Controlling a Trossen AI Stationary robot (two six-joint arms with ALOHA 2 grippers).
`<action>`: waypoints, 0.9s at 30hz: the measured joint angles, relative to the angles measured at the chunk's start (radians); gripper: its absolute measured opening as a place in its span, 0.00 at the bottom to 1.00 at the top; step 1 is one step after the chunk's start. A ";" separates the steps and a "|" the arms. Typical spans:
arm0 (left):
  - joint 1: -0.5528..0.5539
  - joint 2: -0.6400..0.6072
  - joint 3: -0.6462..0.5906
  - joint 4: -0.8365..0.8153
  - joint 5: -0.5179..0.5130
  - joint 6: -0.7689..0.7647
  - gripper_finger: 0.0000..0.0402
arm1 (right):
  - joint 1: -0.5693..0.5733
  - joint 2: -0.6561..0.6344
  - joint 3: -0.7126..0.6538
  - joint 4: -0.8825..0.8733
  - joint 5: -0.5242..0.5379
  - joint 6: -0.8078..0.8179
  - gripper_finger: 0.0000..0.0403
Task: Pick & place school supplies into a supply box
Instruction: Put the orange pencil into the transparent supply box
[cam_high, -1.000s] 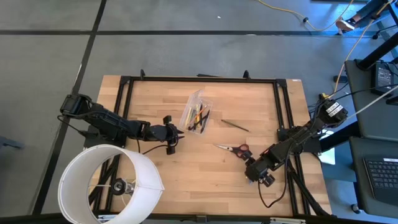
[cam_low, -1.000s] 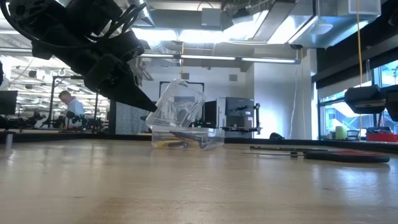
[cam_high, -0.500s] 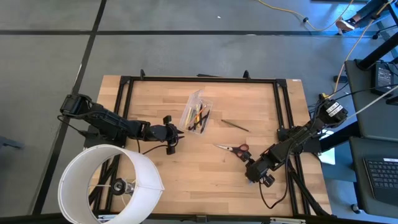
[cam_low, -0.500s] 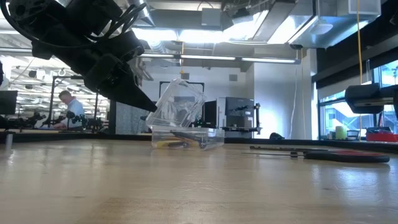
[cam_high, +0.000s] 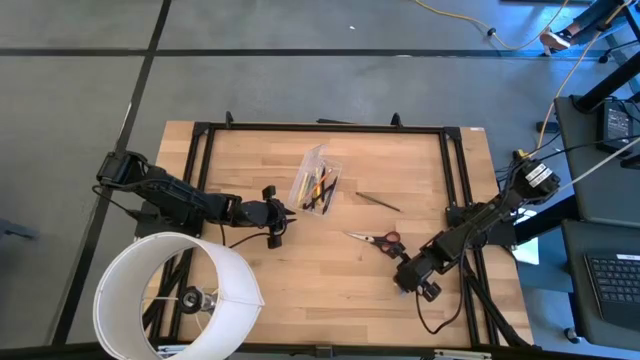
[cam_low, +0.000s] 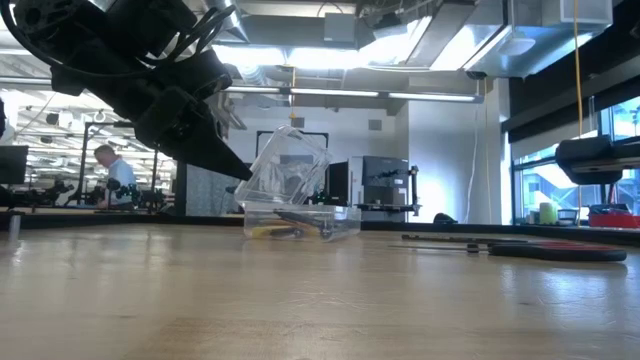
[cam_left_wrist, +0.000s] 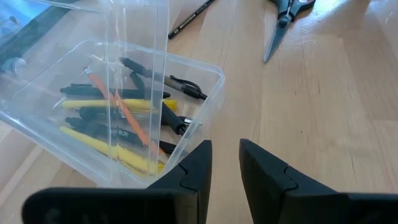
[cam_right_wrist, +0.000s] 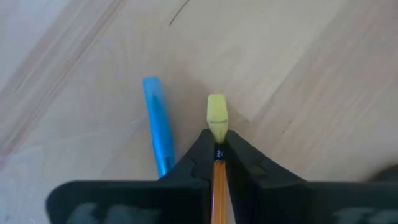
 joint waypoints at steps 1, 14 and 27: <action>0.000 0.000 0.000 0.000 0.000 0.000 0.19 | 0.000 0.000 0.006 -0.006 0.007 0.018 0.08; 0.000 0.000 0.000 -0.003 0.003 -0.002 0.19 | -0.002 0.005 0.073 -0.009 0.169 0.051 0.07; 0.000 0.000 0.000 -0.003 0.004 -0.003 0.18 | -0.051 0.003 0.209 -0.009 0.623 0.215 0.06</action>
